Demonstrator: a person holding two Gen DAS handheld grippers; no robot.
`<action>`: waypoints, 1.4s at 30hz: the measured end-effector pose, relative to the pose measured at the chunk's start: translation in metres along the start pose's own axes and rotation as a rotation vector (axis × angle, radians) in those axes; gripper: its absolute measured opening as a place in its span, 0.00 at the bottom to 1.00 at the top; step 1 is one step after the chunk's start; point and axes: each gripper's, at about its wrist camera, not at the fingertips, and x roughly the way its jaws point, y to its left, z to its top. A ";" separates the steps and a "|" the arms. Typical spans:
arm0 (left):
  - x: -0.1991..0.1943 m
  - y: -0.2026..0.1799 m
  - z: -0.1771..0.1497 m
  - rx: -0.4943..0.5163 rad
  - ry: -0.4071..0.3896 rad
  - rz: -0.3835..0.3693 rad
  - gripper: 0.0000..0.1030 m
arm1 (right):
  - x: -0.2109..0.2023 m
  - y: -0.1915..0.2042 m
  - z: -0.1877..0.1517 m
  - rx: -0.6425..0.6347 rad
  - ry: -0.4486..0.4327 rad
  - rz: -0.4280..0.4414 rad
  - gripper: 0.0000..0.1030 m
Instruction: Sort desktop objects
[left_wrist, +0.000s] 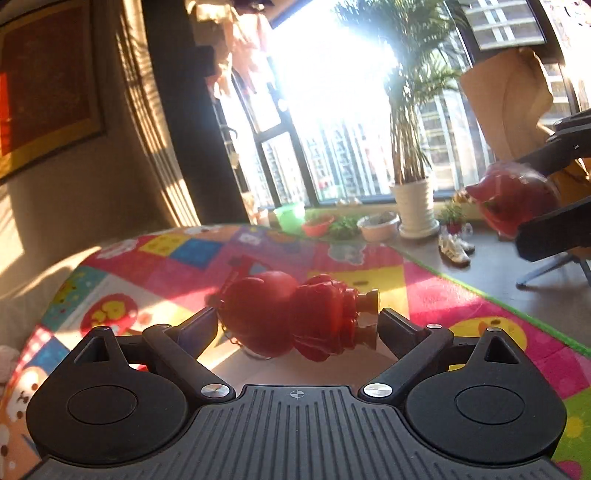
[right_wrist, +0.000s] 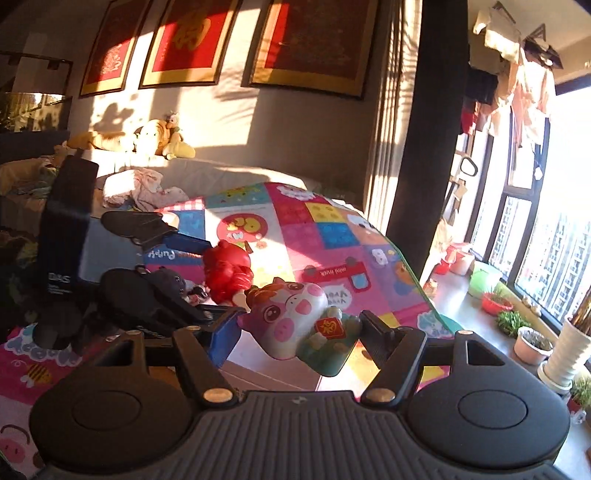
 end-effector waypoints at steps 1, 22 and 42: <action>0.014 0.001 -0.005 -0.008 0.045 -0.004 0.95 | 0.006 -0.004 -0.004 0.016 0.022 0.000 0.68; -0.082 0.045 -0.112 -0.363 0.312 0.152 1.00 | 0.164 0.039 -0.011 0.145 0.198 0.100 0.86; -0.155 0.134 -0.167 -0.693 0.312 0.497 1.00 | 0.208 0.217 0.000 -0.202 0.244 0.247 0.70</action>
